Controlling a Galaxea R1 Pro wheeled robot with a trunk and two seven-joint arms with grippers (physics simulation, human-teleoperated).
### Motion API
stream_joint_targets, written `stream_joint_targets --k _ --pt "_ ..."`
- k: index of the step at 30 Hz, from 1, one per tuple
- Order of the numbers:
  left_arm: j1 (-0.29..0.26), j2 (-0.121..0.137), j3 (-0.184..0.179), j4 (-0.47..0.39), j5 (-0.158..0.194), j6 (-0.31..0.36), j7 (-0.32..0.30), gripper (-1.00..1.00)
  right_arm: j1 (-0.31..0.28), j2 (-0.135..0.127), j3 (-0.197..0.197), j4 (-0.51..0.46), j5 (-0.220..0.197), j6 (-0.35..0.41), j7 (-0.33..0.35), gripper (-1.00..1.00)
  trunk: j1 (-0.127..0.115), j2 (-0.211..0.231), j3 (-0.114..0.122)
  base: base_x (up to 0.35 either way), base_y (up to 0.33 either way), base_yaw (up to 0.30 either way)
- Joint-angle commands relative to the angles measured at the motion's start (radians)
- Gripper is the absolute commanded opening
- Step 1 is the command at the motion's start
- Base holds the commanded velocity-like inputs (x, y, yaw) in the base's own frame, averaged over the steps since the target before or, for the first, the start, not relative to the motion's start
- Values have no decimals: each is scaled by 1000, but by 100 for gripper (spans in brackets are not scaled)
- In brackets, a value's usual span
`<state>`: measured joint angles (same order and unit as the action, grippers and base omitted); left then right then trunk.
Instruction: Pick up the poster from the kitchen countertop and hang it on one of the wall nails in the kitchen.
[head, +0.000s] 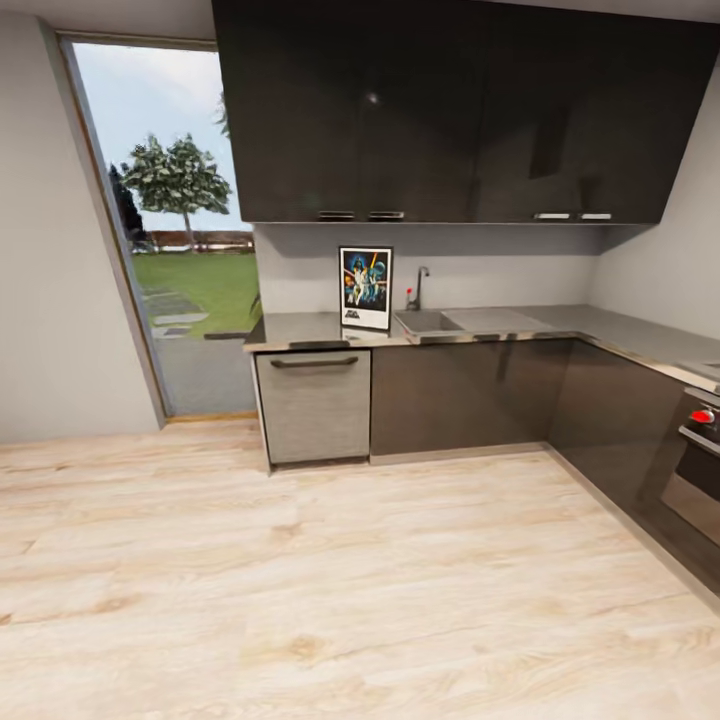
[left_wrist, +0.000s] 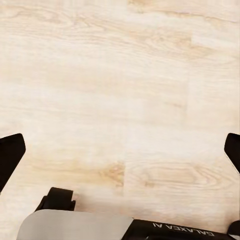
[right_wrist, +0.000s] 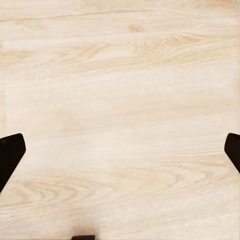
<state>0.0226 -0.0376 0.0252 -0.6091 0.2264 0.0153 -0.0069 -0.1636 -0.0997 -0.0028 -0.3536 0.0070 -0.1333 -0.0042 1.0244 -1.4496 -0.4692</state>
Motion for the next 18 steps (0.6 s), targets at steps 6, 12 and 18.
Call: stream_joint_targets --k 6,12,18 --pt "0 -1 3 -2 7 2 -1 100 -1 1 0 1 1 -3 0 100 1 0 -1 327 0 0" --pt "0 0 4 -1 7 3 -1 100 -1 1 0 1 1 -3 0 100 1 0 -1 328 0 0" --pt "0 0 4 -1 7 3 -1 100 -1 1 1 1 1 -3 0 100 1 0 -1 331 44 0"
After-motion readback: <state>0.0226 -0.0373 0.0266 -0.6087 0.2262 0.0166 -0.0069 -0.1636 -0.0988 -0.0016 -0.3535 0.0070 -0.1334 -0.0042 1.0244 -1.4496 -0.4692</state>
